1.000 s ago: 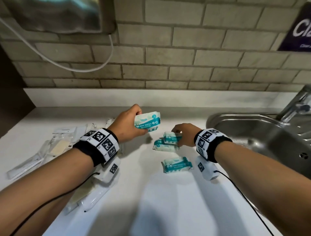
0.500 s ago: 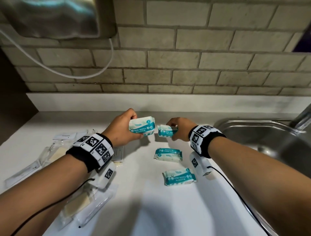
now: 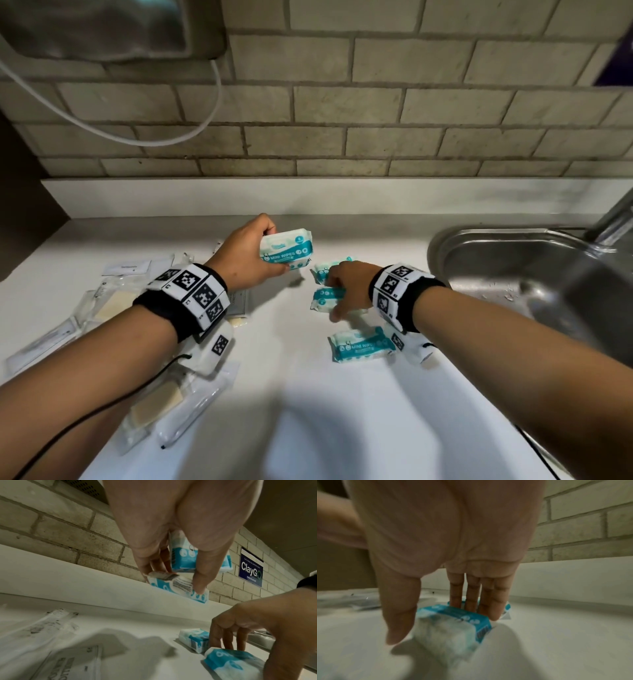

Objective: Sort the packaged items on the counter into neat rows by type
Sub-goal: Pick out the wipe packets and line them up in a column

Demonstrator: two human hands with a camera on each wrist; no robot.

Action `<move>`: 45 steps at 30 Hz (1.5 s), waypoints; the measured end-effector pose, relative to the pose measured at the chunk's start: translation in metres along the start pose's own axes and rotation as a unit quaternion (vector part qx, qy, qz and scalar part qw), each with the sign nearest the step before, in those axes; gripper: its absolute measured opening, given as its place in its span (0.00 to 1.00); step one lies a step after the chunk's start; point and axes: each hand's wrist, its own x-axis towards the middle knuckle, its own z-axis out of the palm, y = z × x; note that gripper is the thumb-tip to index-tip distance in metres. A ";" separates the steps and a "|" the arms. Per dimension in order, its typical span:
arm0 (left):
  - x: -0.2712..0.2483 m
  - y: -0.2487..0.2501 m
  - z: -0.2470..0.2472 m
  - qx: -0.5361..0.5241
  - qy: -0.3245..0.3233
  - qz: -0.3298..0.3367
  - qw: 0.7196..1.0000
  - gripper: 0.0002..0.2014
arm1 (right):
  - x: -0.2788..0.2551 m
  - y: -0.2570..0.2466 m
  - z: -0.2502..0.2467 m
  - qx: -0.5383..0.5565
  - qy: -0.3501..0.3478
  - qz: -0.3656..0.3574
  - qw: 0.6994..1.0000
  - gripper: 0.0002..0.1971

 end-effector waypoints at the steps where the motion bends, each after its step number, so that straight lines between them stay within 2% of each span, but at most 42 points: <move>1: 0.000 0.002 0.001 0.000 0.000 0.001 1.000 0.23 | 0.000 -0.002 0.004 -0.004 0.009 0.009 1.000 0.31; 5: 0.000 0.006 0.001 0.004 -0.002 0.011 1.000 0.24 | -0.003 -0.008 0.001 0.059 0.016 0.109 0.992 0.23; 7: -0.001 0.006 -0.001 0.009 -0.001 0.011 1.000 0.23 | -0.007 -0.007 -0.005 0.032 0.033 0.129 0.991 0.24; 9: -0.002 0.005 -0.003 0.017 -0.002 0.012 1.000 0.23 | -0.010 -0.004 -0.011 -0.030 0.055 0.114 0.991 0.22; 11: -0.003 0.005 -0.003 0.020 -0.006 0.014 1.000 0.23 | -0.011 -0.003 -0.014 -0.063 0.034 0.074 0.995 0.18; 12: -0.004 0.005 -0.003 0.020 -0.008 0.015 1.000 0.23 | -0.010 -0.003 -0.015 -0.047 0.012 0.045 0.998 0.17; 14: -0.004 0.006 -0.002 0.019 -0.013 0.015 1.000 0.23 | -0.012 -0.006 -0.014 0.010 -0.024 -0.019 0.999 0.24; 16: -0.004 0.007 -0.001 0.019 -0.016 0.017 1.000 0.23 | -0.018 -0.010 -0.013 0.000 -0.057 -0.061 0.997 0.32; 18: -0.004 0.009 0.000 0.022 -0.018 0.018 0.999 0.22 | -0.021 -0.010 -0.009 -0.035 -0.069 -0.053 0.996 0.33; 20: -0.004 0.010 0.001 0.023 -0.019 0.019 0.999 0.22 | -0.028 -0.010 -0.008 -0.056 -0.048 -0.015 0.997 0.32; 22: -0.004 0.011 0.002 0.025 -0.022 0.023 0.999 0.22 | -0.034 -0.009 -0.009 -0.079 -0.038 0.011 0.996 0.37; 25: -0.005 0.012 0.004 0.020 -0.020 0.027 0.999 0.22 | -0.042 -0.005 -0.011 -0.062 -0.046 -0.009 0.997 0.48; 28: -0.005 0.014 0.006 0.019 -0.025 0.023 0.999 0.22 | -0.049 -0.004 -0.007 -0.123 -0.094 -0.036 0.987 0.56; 31: -0.004 0.017 0.008 0.014 -0.028 0.023 0.999 0.22 | -0.045 -0.009 0.004 -0.144 -0.088 -0.053 0.984 0.54; 38: -0.007 0.017 0.007 0.000 -0.042 0.033 0.999 0.22 | -0.009 -0.011 0.000 -0.133 0.009 -0.052 0.990 0.42; 39: -0.008 0.016 0.007 -0.005 -0.046 0.036 0.998 0.22 | -0.004 -0.008 -0.001 -0.125 0.032 -0.046 0.991 0.43; 41: -0.011 0.014 0.007 -0.022 -0.052 0.035 0.998 0.22 | 0.005 -0.003 -0.006 -0.115 0.069 -0.028 0.991 0.53; 43: -0.014 0.012 0.008 -0.038 -0.066 0.027 0.997 0.22 | 0.012 0.004 -0.010 -0.088 0.049 -0.005 0.995 0.64; 45: -0.018 0.012 0.010 -0.042 -0.087 0.017 0.995 0.23 | 0.014 0.009 -0.015 -0.024 -0.004 0.012 1.000 0.66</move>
